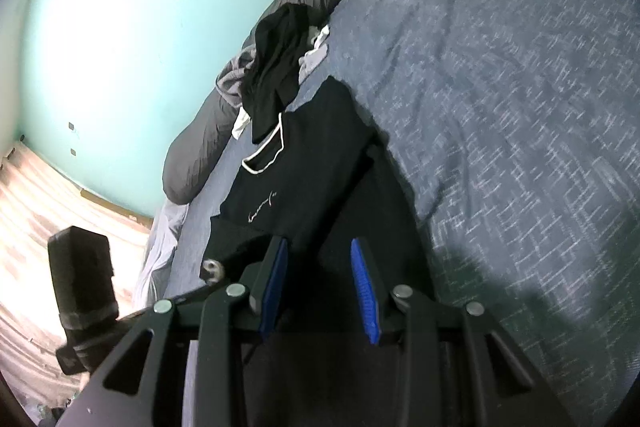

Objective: Fold clothes

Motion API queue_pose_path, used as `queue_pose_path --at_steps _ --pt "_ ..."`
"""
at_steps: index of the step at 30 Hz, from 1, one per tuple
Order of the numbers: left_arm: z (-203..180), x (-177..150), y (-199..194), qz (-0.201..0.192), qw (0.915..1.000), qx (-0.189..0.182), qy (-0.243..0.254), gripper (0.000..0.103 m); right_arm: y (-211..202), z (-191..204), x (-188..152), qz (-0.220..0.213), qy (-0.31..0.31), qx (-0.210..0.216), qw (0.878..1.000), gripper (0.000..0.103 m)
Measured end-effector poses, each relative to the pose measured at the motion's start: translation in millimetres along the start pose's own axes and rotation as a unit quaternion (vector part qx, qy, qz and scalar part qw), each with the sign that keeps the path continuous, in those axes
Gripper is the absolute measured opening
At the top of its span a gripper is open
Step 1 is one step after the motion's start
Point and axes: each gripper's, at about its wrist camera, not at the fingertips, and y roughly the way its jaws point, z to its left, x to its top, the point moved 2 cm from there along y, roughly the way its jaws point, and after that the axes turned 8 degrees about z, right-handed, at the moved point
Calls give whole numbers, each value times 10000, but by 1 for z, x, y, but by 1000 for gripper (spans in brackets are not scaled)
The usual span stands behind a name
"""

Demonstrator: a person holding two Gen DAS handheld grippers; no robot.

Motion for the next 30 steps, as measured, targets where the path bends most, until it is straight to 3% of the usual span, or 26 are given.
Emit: queue_pose_path --at_steps 5,7,9,11,16,21,30 --pt "-2 -14 11 182 9998 -51 78 11 11 -1 -4 235 -1 -14 9997 34" --pt "0 -20 11 191 9998 -97 58 20 15 -1 -6 329 -1 -20 9995 34" --pt "3 -25 9 191 9997 -180 -2 39 19 -1 -8 423 -1 -26 9991 35" --pt "9 -32 5 183 9995 -217 -121 47 26 -1 -11 551 7 -35 9985 36" --pt "31 -45 -9 110 9992 -182 -338 47 35 3 -17 730 -36 18 9973 37" --pt "79 -60 -14 97 9968 161 -771 47 42 0 -16 776 25 -122 9969 51" --pt "146 -83 -24 -47 9896 677 -1268 47 60 1 -2 784 -16 -297 9965 52"
